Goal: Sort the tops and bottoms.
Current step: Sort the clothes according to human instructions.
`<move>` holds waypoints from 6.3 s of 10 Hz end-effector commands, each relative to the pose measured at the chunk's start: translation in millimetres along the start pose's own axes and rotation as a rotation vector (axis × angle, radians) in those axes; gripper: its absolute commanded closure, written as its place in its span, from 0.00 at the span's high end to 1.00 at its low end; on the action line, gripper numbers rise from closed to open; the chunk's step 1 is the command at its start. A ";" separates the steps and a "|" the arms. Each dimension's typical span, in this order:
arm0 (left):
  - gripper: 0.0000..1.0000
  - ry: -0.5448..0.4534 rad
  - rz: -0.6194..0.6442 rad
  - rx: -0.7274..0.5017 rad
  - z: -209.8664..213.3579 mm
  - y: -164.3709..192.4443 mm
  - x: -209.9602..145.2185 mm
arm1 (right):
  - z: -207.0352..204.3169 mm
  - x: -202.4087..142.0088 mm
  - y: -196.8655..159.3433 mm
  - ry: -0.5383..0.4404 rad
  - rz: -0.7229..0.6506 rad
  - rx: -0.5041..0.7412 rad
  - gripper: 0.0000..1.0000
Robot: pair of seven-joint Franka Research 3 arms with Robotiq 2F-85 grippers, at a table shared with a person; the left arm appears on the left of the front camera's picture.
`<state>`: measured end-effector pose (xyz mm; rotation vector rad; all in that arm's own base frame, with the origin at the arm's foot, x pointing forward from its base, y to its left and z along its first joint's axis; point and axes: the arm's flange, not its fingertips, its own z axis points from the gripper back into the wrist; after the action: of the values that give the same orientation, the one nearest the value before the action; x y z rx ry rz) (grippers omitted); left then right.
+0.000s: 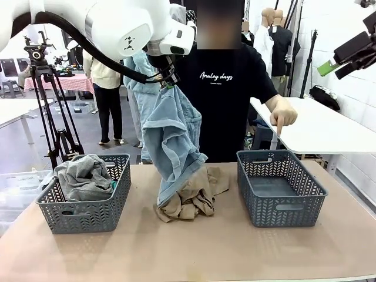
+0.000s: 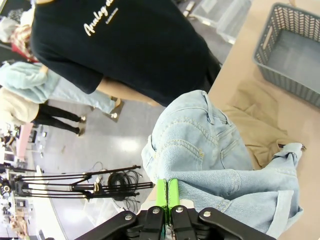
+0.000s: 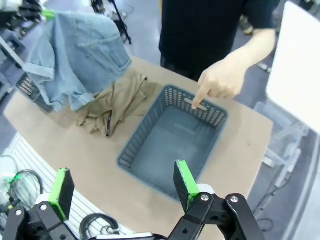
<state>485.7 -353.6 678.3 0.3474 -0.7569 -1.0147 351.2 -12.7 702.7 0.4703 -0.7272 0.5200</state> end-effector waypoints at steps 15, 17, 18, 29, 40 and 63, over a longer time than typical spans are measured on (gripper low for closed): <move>0.00 -0.444 -0.118 0.033 62.6 -32.0 149.5 | 5.2 5.5 6.0 0.013 0.030 -0.026 1.00; 0.00 -0.450 -0.105 0.010 57.1 -34.5 155.2 | 5.2 5.5 6.0 0.013 0.030 -0.026 1.00; 0.00 -0.492 -0.082 0.002 44.9 -33.0 159.1 | 5.2 5.5 6.0 0.013 0.030 -0.026 1.00; 0.00 -0.846 0.003 -0.111 -43.9 -81.7 218.6 | 5.2 5.5 6.0 0.013 0.030 -0.026 1.00; 0.00 -0.627 0.065 -0.369 -120.4 -173.8 179.7 | 5.2 5.5 6.0 0.013 0.030 -0.026 1.00; 1.00 -0.185 0.149 -0.819 -197.2 -284.7 114.3 | 5.2 5.5 6.0 0.013 0.030 -0.026 1.00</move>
<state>479.3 -609.7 428.6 -0.4997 -0.4825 -1.1419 349.2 -10.1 712.8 0.4486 -0.7407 0.5324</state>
